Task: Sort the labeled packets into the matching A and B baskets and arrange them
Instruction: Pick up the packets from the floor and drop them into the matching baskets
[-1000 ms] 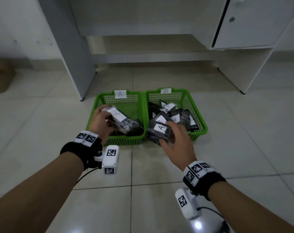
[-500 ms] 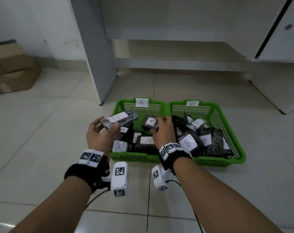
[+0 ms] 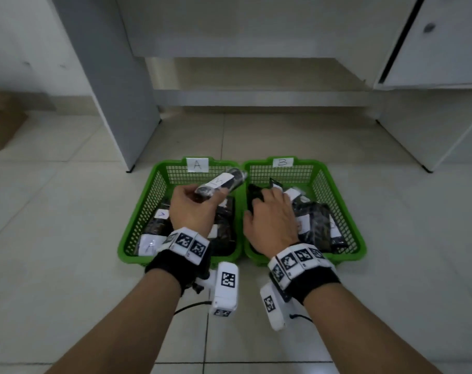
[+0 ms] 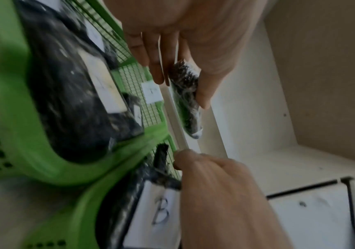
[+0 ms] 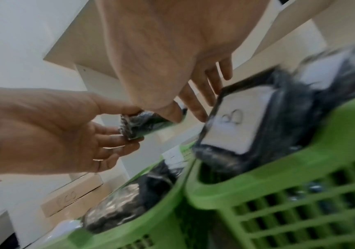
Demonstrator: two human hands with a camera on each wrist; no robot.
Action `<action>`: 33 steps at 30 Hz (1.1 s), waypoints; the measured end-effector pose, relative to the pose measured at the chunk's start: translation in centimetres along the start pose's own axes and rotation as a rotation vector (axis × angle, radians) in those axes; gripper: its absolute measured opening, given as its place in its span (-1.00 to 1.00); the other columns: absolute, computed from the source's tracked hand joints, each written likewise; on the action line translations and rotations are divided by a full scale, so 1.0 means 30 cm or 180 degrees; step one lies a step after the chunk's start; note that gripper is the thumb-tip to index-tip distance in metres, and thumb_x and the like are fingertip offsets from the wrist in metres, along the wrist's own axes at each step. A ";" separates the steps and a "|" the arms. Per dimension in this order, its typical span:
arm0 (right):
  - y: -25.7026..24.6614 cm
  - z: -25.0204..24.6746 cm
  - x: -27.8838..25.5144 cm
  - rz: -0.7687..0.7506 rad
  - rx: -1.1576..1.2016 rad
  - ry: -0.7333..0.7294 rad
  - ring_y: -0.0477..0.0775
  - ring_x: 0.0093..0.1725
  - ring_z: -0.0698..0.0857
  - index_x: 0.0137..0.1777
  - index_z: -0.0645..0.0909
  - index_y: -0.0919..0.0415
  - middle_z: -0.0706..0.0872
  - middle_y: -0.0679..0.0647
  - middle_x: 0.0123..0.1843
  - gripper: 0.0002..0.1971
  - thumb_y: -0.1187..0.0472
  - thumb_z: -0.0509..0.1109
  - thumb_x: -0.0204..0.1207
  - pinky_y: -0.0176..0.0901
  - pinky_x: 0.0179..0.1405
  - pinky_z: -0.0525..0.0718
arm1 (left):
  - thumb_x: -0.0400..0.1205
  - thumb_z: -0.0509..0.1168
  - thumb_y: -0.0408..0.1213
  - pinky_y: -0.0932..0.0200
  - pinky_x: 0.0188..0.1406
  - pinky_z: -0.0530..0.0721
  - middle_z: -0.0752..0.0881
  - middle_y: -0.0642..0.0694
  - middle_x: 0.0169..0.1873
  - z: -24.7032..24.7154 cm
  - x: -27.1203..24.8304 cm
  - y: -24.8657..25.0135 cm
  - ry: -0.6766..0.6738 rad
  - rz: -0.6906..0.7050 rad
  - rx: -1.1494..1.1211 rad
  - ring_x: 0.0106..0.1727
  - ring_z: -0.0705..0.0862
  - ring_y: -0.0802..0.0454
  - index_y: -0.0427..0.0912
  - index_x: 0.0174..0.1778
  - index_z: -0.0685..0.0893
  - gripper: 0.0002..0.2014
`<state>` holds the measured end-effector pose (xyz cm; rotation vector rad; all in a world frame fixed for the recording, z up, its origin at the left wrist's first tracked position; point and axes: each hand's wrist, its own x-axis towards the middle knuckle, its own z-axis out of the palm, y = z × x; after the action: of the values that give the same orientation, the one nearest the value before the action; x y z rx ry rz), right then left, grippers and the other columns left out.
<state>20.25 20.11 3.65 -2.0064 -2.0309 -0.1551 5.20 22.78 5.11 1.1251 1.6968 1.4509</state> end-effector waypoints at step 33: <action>0.404 -0.217 -0.971 0.0765 0.0853 -0.0915 0.26 0.33 0.58 0.51 0.47 0.21 0.61 0.20 0.36 -0.52 0.04 0.35 0.65 0.19 0.28 0.58 | 0.61 0.07 -0.10 -0.03 -0.08 0.52 0.65 -0.09 -0.13 -0.023 -0.805 -0.055 -0.3674 0.3474 0.2340 -0.16 0.63 -0.16 -0.13 -0.09 0.64 -0.72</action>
<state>32.94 -9.33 0.48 -2.1699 -1.8220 0.4545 14.81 0.75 2.07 2.8014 0.6589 0.2330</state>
